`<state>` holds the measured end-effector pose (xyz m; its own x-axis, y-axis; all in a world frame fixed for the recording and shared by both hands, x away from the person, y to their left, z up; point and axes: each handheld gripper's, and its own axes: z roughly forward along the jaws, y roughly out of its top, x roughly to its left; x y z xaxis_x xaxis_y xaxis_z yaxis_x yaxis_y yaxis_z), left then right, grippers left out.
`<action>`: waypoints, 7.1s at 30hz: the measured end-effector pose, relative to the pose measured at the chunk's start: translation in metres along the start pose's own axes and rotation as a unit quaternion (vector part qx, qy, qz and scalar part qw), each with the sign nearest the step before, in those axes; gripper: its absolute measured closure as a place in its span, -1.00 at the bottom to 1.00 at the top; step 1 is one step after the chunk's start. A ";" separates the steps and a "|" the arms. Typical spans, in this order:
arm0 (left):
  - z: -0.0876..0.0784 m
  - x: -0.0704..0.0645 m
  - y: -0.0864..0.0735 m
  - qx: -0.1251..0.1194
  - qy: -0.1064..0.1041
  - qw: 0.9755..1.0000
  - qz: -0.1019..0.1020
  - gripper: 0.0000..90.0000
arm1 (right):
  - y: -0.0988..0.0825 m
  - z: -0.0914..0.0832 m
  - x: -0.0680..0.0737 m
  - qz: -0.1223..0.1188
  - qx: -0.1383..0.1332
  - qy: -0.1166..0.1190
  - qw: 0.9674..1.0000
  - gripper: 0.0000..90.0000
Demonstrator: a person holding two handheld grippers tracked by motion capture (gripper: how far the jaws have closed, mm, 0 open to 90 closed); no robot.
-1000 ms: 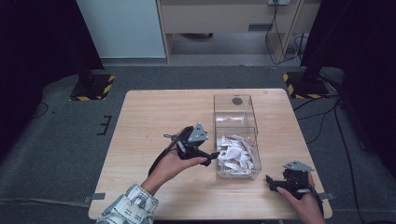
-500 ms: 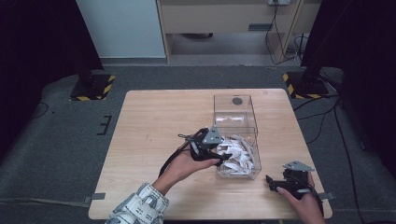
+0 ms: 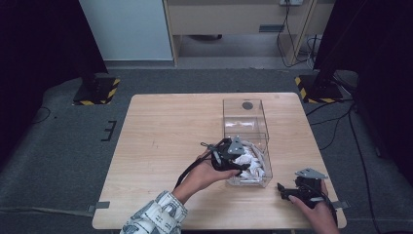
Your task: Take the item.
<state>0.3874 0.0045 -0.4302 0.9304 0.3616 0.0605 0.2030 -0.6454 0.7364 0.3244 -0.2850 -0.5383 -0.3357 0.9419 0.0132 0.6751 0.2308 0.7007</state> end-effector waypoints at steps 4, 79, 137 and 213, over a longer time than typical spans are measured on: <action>0.007 0.001 -0.001 0.012 0.002 1.000 0.001 0.22 | 0.000 0.000 0.000 -0.001 0.000 0.000 1.000 -0.98; -0.029 0.022 0.008 -0.068 -0.019 0.997 -0.023 1.00 | 0.000 0.000 0.000 -0.001 -0.001 -0.001 1.000 -0.98; -0.067 0.030 0.007 -0.097 -0.007 0.995 -0.021 1.00 | 0.000 0.000 0.000 0.000 -0.001 -0.001 1.000 -0.98; -0.117 0.079 -0.048 -0.110 0.049 0.990 -0.069 1.00 | 0.000 0.000 0.000 -0.001 -0.001 -0.001 1.000 -0.98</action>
<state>0.4160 0.1425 -0.3821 0.8621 0.5067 0.0068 0.2439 -0.4267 0.8709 0.3245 -0.2850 -0.5384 -0.3363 0.9417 0.0108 0.6736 0.2325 0.7016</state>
